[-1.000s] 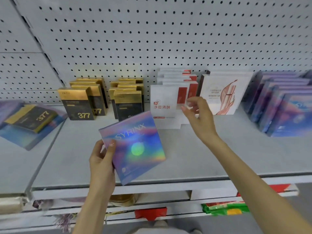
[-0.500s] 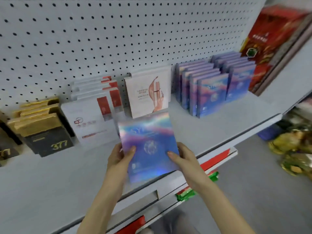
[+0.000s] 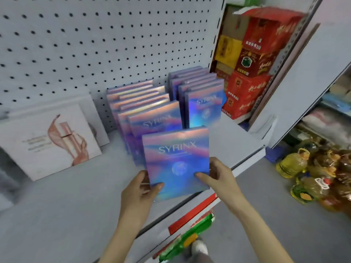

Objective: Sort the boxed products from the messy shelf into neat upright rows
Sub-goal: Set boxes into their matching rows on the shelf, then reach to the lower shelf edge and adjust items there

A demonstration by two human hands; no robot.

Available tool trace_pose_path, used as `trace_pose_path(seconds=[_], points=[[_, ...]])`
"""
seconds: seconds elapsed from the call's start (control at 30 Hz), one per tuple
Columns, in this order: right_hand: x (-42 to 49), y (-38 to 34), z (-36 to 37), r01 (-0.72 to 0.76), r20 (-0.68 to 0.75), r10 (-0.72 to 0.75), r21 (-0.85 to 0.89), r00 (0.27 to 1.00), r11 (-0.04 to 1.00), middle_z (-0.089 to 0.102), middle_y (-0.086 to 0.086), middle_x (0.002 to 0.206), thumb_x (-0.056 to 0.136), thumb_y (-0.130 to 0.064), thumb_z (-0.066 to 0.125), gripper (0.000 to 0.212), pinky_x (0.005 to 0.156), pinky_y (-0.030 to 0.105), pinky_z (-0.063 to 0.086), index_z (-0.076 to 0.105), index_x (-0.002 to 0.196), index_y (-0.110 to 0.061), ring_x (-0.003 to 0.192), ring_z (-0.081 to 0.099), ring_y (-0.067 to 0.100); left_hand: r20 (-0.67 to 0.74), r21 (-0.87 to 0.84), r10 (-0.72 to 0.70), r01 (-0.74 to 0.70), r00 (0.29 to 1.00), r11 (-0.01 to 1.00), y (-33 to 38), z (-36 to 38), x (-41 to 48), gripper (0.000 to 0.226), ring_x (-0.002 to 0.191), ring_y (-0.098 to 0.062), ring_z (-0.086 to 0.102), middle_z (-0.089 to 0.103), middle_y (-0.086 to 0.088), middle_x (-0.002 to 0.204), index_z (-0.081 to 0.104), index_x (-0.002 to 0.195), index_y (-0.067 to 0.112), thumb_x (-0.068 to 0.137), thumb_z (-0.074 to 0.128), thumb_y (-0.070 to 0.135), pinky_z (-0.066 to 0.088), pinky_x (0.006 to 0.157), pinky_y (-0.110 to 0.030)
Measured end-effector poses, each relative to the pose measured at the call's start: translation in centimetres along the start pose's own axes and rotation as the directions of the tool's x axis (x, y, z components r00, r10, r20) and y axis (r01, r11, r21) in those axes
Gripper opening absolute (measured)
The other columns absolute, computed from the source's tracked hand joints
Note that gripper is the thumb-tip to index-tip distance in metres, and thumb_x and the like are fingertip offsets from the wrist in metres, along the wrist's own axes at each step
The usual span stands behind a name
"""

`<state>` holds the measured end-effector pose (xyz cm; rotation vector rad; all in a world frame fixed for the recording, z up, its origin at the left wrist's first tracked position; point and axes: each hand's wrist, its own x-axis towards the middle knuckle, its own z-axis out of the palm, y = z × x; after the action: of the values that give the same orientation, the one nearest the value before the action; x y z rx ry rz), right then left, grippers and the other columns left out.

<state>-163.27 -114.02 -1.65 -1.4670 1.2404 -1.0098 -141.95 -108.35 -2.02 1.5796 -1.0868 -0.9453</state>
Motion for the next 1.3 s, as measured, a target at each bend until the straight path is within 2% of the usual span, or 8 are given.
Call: trace_pose_path(seconds=[0.17, 0.37, 0.57, 0.63, 0.8, 0.93, 1.07, 1.3], points=[[6.3, 2.6, -10.7, -0.052, -0.026, 0.052, 0.006, 0.998, 0.999, 0.073, -0.014, 0.090, 0.083, 0.006, 0.069, 0.029, 0.070, 0.016, 0.050, 0.063, 0.099, -0.017, 0.077, 0.066, 0.003, -0.023, -0.041, -0.043, 0.042, 0.999, 0.998, 3.2, 12.0, 3.5, 0.030, 0.071, 0.010, 0.065, 0.071, 0.015, 0.085, 0.062, 0.088, 0.028, 0.081, 0.070, 0.000, 0.047, 0.067, -0.007], [13.7, 4.8, -15.8, -0.033, -0.003, 0.032, -0.012, 0.999, 0.999, 0.074, -0.011, 0.086, 0.084, 0.004, 0.068, 0.029, 0.068, 0.015, 0.050, 0.063, 0.100, -0.019, 0.076, 0.067, 0.002, -0.052, -0.138, -0.032, 0.025, 0.998, 0.990, 5.4, 18.8, 7.7, 0.039, 0.084, 0.013, 0.064, 0.067, 0.011, 0.106, 0.056, 0.113, 0.024, 0.086, 0.066, -0.002, 0.044, 0.072, -0.003], [18.8, 5.5, -15.5, 0.007, 0.072, -0.008, 0.012, 0.997, 1.000, 0.067, 0.010, 0.098, 0.084, 0.008, 0.066, 0.028, 0.071, 0.025, 0.050, 0.061, 0.109, -0.002, 0.081, 0.062, 0.012, -0.169, -0.006, -0.018, 0.017, 0.985, 1.000, 5.4, 21.2, 9.5, 0.061, 0.107, -0.015, 0.060, 0.041, -0.002, 0.125, 0.042, 0.137, 0.022, 0.085, 0.068, 0.001, 0.049, 0.094, -0.022], [19.8, 5.5, -15.5, 0.019, 0.078, -0.020, 0.013, 0.997, 1.000, 0.067, 0.010, 0.099, 0.083, 0.009, 0.066, 0.029, 0.070, 0.021, 0.050, 0.061, 0.110, 0.001, 0.080, 0.062, 0.010, -0.216, -0.043, -0.037, 0.028, 0.976, 0.999, 5.7, 21.9, 9.8, 0.066, 0.114, -0.013, 0.055, 0.041, 0.001, 0.127, 0.040, 0.138, 0.023, 0.083, 0.071, 0.004, 0.047, 0.099, -0.030], [21.8, 5.4, -14.8, 0.045, 0.054, -0.047, 0.041, 0.997, 0.998, 0.067, 0.002, 0.096, 0.082, 0.011, 0.067, 0.029, 0.070, 0.014, 0.049, 0.060, 0.108, 0.002, 0.076, 0.062, -0.003, -0.340, 0.023, 0.096, -0.094, 0.936, 0.995, 6.5, 22.4, 10.3, 0.062, 0.113, 0.010, 0.047, 0.045, 0.009, 0.128, 0.040, 0.131, 0.034, 0.083, 0.071, 0.009, 0.044, 0.090, -0.006], [22.3, 6.4, -14.3, 0.020, 0.015, -0.020, 0.061, 1.000, 0.998, 0.066, -0.003, 0.092, 0.082, 0.007, 0.069, 0.028, 0.065, 0.009, 0.048, 0.058, 0.106, -0.002, 0.072, 0.062, -0.008, -0.320, 0.166, 0.156, -0.107, 0.934, 0.980, 6.6, 21.2, 10.8, 0.046, 0.110, -0.003, 0.052, 0.045, 0.004, 0.122, 0.051, 0.121, 0.036, 0.086, 0.068, 0.009, 0.047, 0.092, -0.015], [22.1, 7.4, -13.9, -0.031, -0.037, 0.032, 0.045, 0.999, 0.998, 0.065, -0.005, 0.093, 0.083, -0.007, 0.073, 0.030, 0.065, 0.008, 0.047, 0.056, 0.108, -0.010, 0.072, 0.061, -0.012, -0.226, 0.152, 0.104, -0.070, 0.969, 0.986, 6.6, 20.5, 11.5, 0.041, 0.108, -0.010, 0.056, 0.046, 0.005, 0.119, 0.054, 0.116, 0.036, 0.087, 0.068, 0.011, 0.050, 0.091, -0.021], [17.8, 6.0, -12.8, -0.051, -0.220, 0.039, -0.049, 0.975, 0.997, 0.055, 0.002, 0.119, 0.087, -0.017, 0.070, 0.039, 0.086, 0.027, 0.047, 0.052, 0.122, -0.017, 0.099, 0.056, 0.014, -0.169, 0.029, 0.004, 0.001, 0.986, 1.000, 6.0, 19.9, 7.9, 0.048, 0.103, 0.011, 0.051, 0.049, 0.009, 0.124, 0.049, 0.127, 0.040, 0.088, 0.067, 0.018, 0.043, 0.080, -0.003]])
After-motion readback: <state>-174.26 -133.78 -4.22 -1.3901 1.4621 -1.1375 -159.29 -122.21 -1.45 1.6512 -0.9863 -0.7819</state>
